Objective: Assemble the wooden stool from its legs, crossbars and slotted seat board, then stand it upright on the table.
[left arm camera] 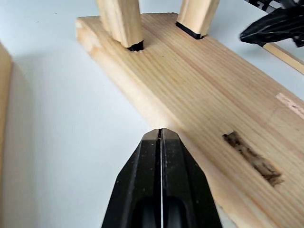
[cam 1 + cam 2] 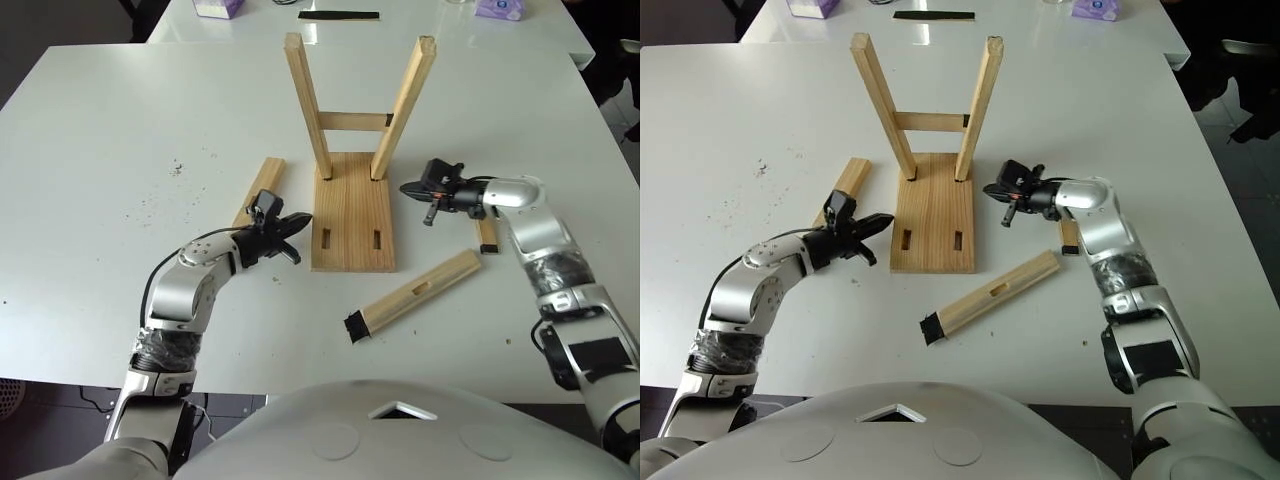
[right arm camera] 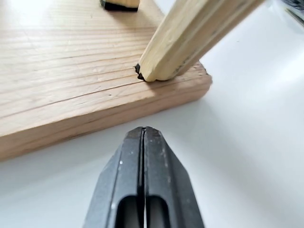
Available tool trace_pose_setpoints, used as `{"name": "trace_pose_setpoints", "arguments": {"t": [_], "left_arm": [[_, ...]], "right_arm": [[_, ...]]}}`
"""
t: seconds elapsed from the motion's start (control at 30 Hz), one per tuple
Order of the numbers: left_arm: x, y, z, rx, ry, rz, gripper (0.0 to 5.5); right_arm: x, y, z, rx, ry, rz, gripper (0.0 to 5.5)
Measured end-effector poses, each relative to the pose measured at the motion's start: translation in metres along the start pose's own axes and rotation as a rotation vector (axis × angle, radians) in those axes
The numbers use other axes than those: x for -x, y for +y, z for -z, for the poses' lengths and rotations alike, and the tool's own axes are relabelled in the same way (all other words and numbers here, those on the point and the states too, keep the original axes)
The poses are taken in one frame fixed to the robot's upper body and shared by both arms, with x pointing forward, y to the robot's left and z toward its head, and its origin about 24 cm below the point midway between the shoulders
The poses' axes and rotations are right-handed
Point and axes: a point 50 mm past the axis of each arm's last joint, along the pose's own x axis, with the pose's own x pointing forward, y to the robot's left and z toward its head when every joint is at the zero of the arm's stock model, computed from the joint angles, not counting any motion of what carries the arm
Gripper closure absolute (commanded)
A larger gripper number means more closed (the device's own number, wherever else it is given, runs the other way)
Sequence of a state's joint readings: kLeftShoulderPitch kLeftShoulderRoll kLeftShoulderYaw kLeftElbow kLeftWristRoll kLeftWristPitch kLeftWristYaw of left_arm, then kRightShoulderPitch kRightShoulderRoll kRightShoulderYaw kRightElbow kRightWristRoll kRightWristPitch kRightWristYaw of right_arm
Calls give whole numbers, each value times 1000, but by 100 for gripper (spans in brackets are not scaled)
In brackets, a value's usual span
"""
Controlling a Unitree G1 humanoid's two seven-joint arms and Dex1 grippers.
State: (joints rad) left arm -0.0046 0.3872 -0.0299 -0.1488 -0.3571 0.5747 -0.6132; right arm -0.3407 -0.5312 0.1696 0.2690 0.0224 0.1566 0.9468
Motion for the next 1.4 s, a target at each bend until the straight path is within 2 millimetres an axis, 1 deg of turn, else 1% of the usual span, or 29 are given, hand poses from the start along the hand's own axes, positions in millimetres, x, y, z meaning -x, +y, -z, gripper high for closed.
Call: {"name": "trace_pose_setpoints", "arguments": {"t": [0.07,0.1,0.13,0.17,0.23,0.27,0.3,0.37,0.43,0.5,0.57,0.67,0.73,0.77,0.87,1.03,1.2,1.4], "left_arm": [[11,12,-3,16,-46,-114,550],[17,18,-6,21,-76,-175,550],[24,23,-10,27,-118,-240,550],[33,26,-16,33,-178,-310,550],[47,23,-31,55,-329,-419,550],[53,19,-40,77,-419,-472,550],[56,16,-45,98,-477,-513,550],[59,9,-52,159,-568,-594,550],[59,6,-53,243,-635,-653,550],[58,6,-55,291,-676,-705,550],[59,8,-54,305,-686,-745,550],[65,12,-52,314,-694,-813,550],[67,14,-52,310,-701,-837,550],[68,14,-51,310,-704,-843,550],[69,13,-45,324,-697,-862,550],[63,12,-37,338,-675,-866,550],[57,13,-33,356,-669,-862,550],[55,11,-34,355,-687,-855,550]], "right_arm": [[16,12,7,-48,-16,51,549],[22,15,9,-65,-23,97,549],[28,14,12,-84,-30,170,530],[35,11,13,-106,-43,269,524],[50,3,13,-142,-72,469,492],[58,3,14,-158,-85,559,479],[61,7,16,-172,-87,607,463],[60,26,23,-222,-75,657,435],[57,51,28,-270,-52,652,400],[55,71,27,-301,-44,647,374],[58,78,27,-332,-35,685,347],[68,80,30,-368,-4,746,296],[72,84,31,-392,0,757,271],[72,85,32,-410,4,755,267],[73,85,34,-439,26,753,267],[79,71,42,-447,85,788,267],[73,61,45,-467,116,759,267],[73,62,46,-483,153,702,267]]}}
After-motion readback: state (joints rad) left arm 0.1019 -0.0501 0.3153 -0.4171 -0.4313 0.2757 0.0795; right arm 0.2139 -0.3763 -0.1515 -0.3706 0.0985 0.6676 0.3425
